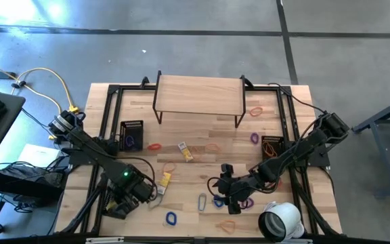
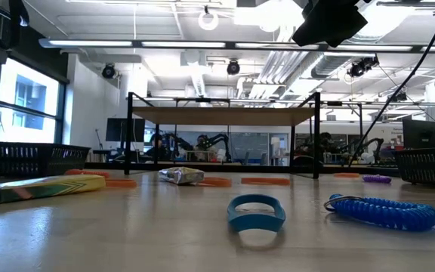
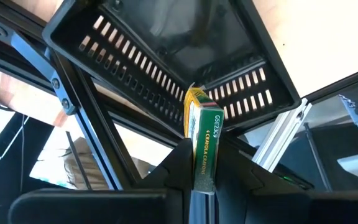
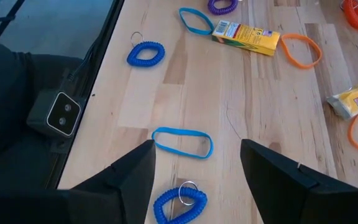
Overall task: Pick & Place Office Desk Supplies
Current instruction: Put the yellow crayon box into the bottom black bin
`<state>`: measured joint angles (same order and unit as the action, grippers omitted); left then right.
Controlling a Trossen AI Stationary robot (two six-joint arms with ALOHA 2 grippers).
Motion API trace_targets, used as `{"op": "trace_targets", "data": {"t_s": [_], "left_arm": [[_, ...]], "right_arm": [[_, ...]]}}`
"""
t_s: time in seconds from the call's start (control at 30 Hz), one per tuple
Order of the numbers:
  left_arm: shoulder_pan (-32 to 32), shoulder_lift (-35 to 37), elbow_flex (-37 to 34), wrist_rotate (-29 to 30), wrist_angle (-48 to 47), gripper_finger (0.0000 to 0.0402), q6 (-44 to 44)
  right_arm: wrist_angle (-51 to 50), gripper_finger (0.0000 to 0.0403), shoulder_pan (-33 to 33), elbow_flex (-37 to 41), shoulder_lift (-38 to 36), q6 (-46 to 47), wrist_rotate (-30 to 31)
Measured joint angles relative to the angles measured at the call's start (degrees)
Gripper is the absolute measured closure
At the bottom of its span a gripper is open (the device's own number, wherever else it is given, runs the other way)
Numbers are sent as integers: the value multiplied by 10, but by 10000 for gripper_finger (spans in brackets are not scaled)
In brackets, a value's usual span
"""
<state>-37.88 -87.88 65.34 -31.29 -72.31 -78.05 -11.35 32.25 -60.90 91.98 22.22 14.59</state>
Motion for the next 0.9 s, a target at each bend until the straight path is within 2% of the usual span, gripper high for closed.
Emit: {"op": "trace_targets", "data": {"t_s": [0.2, 0.43, 0.7, 0.8, 0.9], "left_arm": [[1, 0, 0, -16, 0, 343, -20], [0, 0, 0, -12, -2, 301, -21], [30, 0, 14, -13, -58, 284, 3], [45, 0, 45, 18, -63, 284, 25], [52, 0, 101, 107, -61, 284, 61]], "right_arm": [[0, 179, 0, 0, 0, 0, 0], [0, 178, 0, 0, 0, 0, 0], [0, 179, 0, 0, 0, 0, 0], [0, 179, 0, 0, 0, 0, 0], [0, 178, 0, 0, 0, 0, 0]]}}
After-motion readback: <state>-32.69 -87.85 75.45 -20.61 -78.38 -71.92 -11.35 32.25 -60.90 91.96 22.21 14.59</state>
